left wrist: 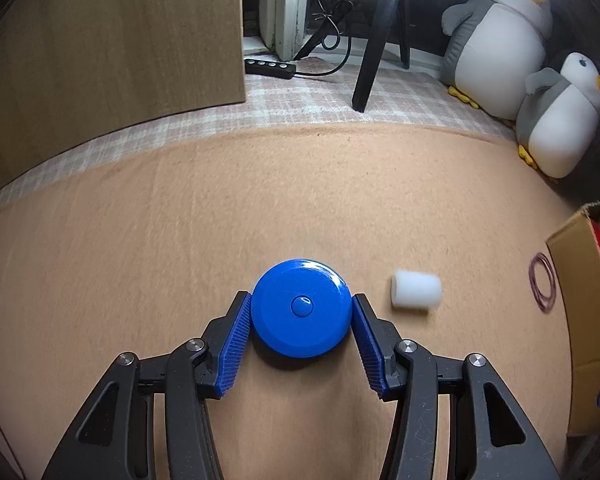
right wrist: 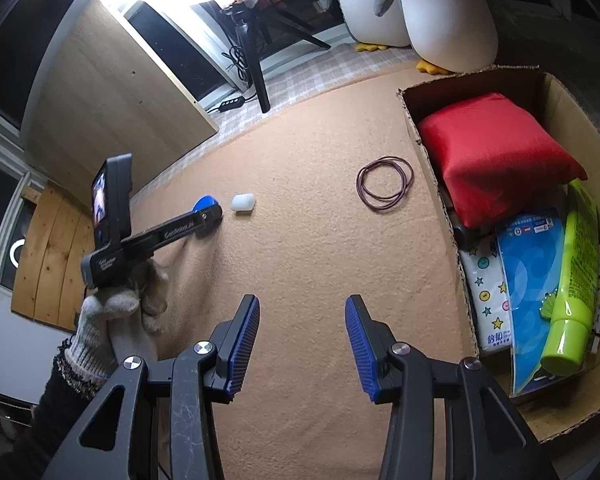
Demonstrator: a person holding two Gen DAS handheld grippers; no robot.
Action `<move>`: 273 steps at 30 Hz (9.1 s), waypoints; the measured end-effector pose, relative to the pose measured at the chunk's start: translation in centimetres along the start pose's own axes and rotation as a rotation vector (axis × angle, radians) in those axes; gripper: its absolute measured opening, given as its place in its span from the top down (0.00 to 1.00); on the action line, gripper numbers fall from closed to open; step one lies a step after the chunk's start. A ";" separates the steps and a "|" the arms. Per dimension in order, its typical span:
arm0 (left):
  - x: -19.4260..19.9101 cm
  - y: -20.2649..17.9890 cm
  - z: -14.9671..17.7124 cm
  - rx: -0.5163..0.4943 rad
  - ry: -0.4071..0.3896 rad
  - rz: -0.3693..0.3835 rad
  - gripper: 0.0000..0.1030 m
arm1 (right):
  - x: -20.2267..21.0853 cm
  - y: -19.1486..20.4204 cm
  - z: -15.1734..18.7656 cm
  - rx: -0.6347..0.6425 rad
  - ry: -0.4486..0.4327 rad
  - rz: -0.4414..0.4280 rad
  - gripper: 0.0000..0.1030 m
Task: Organize objects
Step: 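Lift the blue tape measure with the left gripper, then carry the blue tape measure into the box with the left gripper and release, then move the left gripper back to the white eraser on the blanket, then close the left gripper on the white eraser and lift it, then carry the white eraser into the box with the left gripper and release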
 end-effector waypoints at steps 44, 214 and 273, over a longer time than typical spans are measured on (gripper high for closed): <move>15.7 -37.6 7.8 -0.440 -0.104 0.385 0.48 | 15.8 -14.0 6.2 -0.096 -0.188 0.243 0.60; 8.6 0.7 4.2 -0.053 -0.071 0.187 0.94 | -2.4 4.4 -2.3 0.257 0.049 0.026 0.98; 15.8 -35.3 1.7 -0.425 -0.144 0.409 0.68 | 14.9 -13.2 -0.1 0.003 -0.164 0.156 0.68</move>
Point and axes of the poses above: each gripper's, at about its wrist camera, not at the fingertips, and x roughly against the way its jaws point, y to its left, z to its underside, the point moved 8 cm from there along -x, roughly the way its jaws point, and after that the axes turned 6 degrees about -z, right-handed, at the moved point
